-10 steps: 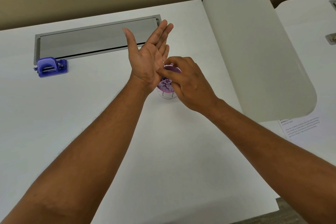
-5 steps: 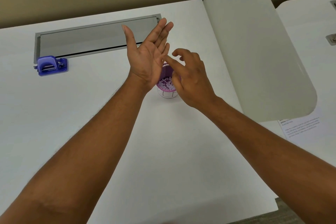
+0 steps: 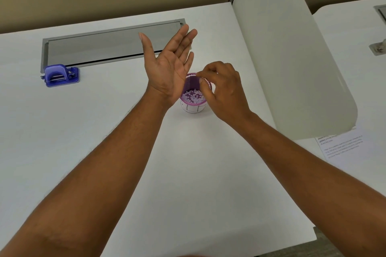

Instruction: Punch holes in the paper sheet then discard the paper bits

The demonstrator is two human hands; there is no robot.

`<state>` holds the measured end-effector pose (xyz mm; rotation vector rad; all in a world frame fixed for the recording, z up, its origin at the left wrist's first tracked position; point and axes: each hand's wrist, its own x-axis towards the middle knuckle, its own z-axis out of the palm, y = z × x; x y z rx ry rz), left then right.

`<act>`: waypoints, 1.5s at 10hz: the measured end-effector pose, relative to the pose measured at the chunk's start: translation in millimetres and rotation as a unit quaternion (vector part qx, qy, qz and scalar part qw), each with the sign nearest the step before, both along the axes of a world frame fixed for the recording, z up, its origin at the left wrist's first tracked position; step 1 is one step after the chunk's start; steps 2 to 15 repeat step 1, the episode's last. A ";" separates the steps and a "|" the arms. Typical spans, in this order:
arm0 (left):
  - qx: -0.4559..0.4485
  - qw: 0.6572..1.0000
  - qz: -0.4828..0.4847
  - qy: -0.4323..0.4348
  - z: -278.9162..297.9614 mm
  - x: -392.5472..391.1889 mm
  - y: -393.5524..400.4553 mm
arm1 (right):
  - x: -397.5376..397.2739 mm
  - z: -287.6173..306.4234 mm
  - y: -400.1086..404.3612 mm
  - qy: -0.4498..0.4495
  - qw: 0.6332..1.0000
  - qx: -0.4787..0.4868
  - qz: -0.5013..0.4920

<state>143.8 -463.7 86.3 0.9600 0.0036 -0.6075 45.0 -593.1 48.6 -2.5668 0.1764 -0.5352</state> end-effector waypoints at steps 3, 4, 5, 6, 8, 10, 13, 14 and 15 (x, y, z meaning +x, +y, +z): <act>-0.086 0.996 0.009 0.012 0.5 2.0 8.0 | -3.5 4.1 -2.3 -0.031 0.996 0.076 -0.040; -0.086 0.996 0.009 0.012 0.5 2.0 8.0 | -3.5 4.1 -2.3 -0.031 0.996 0.076 -0.040; -0.086 0.996 0.009 0.012 0.5 2.0 8.0 | -3.5 4.1 -2.3 -0.031 0.996 0.076 -0.040; -0.086 0.996 0.009 0.012 0.5 2.0 8.0 | -3.5 4.1 -2.3 -0.031 0.996 0.076 -0.040; -0.086 0.996 0.009 0.012 0.5 2.0 8.0 | -3.5 4.1 -2.3 -0.031 0.996 0.076 -0.040; -0.086 0.996 0.009 0.012 0.5 2.0 8.0 | -3.5 4.1 -2.3 -0.031 0.996 0.076 -0.040; -0.086 0.996 0.009 0.012 0.5 2.0 8.0 | -3.5 4.1 -2.3 -0.031 0.996 0.076 -0.040; -0.086 0.996 0.009 0.012 0.5 2.0 8.0 | -3.5 4.1 -2.3 -0.031 0.996 0.076 -0.040; -0.086 0.996 0.009 0.012 0.5 2.0 8.0 | -3.5 4.1 -2.3 -0.031 0.996 0.076 -0.040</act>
